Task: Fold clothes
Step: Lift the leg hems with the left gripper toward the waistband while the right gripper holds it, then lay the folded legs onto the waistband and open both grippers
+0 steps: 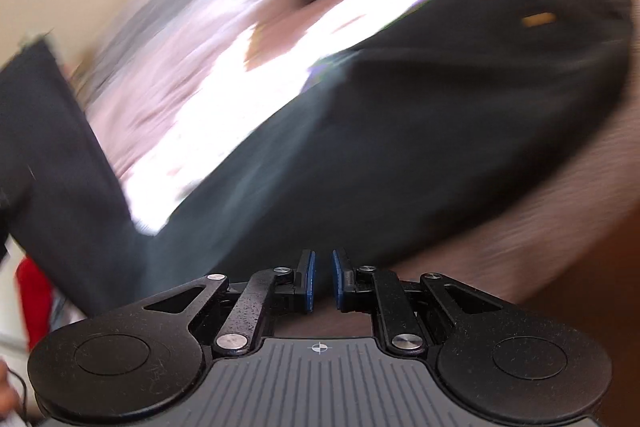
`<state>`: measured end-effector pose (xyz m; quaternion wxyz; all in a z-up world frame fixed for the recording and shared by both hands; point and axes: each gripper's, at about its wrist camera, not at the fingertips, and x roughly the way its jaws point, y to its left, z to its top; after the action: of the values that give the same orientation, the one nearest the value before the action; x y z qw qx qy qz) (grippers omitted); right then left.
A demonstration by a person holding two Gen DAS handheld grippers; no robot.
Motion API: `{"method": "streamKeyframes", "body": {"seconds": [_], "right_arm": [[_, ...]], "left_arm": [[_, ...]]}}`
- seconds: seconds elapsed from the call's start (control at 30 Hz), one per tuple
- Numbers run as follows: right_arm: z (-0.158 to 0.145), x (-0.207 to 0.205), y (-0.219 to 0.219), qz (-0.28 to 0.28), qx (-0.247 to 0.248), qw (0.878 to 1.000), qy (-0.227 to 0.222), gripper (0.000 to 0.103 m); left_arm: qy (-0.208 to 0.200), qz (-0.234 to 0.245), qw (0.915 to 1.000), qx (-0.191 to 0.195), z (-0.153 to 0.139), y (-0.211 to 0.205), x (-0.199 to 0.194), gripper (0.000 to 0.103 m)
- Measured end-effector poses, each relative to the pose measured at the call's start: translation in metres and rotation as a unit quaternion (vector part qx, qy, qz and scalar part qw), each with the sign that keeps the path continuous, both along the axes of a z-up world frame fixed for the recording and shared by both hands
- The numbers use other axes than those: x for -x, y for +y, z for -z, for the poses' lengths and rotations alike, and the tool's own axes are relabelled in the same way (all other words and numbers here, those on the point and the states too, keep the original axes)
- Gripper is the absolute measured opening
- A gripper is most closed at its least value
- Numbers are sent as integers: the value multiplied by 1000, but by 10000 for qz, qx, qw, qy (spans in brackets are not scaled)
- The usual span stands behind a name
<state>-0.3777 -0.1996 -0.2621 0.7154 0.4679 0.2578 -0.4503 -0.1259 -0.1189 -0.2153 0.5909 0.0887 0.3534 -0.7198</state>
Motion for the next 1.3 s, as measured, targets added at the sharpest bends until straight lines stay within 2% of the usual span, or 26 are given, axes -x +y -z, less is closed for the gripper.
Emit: {"method": "streamKeyframes", "body": {"seconds": [0.07, 0.13, 0.17, 0.27, 0.3, 0.33, 0.37, 0.47, 0.5, 0.53, 0.63, 0.73, 0.8, 0.87, 0.9, 0.93, 0.97, 1.0, 1.07, 1.1, 1.13, 1.23, 1.3], "right_arm": [[0, 23, -11, 297, 7, 9994, 195, 13], [1, 42, -21, 583, -122, 9979, 242, 13], [2, 50, -24, 676, -215, 9974, 137, 13], [5, 65, -30, 751, -508, 9952, -365, 17], [5, 66, -31, 750, -607, 9937, -567, 41], [5, 67, -32, 777, -694, 9915, -782, 71], [7, 66, -32, 819, -749, 9881, -1061, 71], [14, 55, -35, 869, -1171, 9684, -2022, 69], [19, 51, -37, 946, -1376, 9606, -2221, 60], [25, 48, -40, 1013, -1594, 9530, -2368, 56], [44, 41, -45, 1306, -2135, 9382, -2389, 56], [53, 39, -49, 1501, -2326, 9342, -2251, 56], [51, 36, -51, 1452, -2258, 9383, -2179, 55], [50, 29, -53, 1261, -2103, 9486, -2000, 38], [52, 26, -54, 1158, -2044, 9536, -1882, 22], [52, 23, -52, 1097, -1953, 9588, -1748, 14], [49, 20, -48, 1047, -1787, 9647, -1627, 13], [41, 18, -44, 914, -1495, 9732, -1490, 11], [13, 11, -30, 510, -647, 9908, -1072, 11], [1, 10, -23, 348, -258, 9958, -810, 10], [-3, 12, -19, 326, -137, 9974, -623, 10], [26, 22, -26, 377, -653, 9959, -499, 11], [34, 26, -32, 402, -758, 9943, -628, 11]], "left_arm": [[-104, 346, 9974, -624, 31, -18, 35, 29], [-417, 553, 9914, -1110, 54, -18, 54, 29], [-492, 588, 9896, -1215, 58, -11, 56, 29], [-188, 527, 9900, -1299, 54, 9, 40, 29], [-125, 412, 9900, -1344, 51, 15, 32, 29], [-115, 261, 9899, -1390, 47, 17, 21, 29], [-143, 72, 9894, -1446, 43, 18, 11, 29], [-185, -531, 9862, -1555, 30, 29, -14, 28], [-157, -696, 9850, -1573, 29, 32, -22, 28], [-111, -817, 9838, -1594, 29, 34, -29, 28], [-53, -1048, 9807, -1648, 34, 36, -43, 28], [-92, -1010, 9804, -1689, 42, 38, -45, 28], [-79, -997, 9805, -1691, 50, 38, -46, 27], [-78, -967, 9806, -1704, 56, 36, -48, 27], [-86, -943, 9808, -1704, 58, 35, -49, 26], [-94, -919, 9811, -1703, 59, 35, -50, 26], [-114, -888, 9814, -1700, 60, 35, -51, 24], [-150, -847, 9818, -1694, 58, 35, -51, 18], [-285, -776, 9835, -1607, 54, 35, -50, 8], [-342, -713, 9844, -1571, 52, 35, -49, 8], [-354, -657, 9845, -1590, 54, 34, -48, 8], [-352, -588, 9831, -1697, 64, 31, -46, 8], [-402, -584, 9831, -1688, 64, 30, -45, 8]]}}
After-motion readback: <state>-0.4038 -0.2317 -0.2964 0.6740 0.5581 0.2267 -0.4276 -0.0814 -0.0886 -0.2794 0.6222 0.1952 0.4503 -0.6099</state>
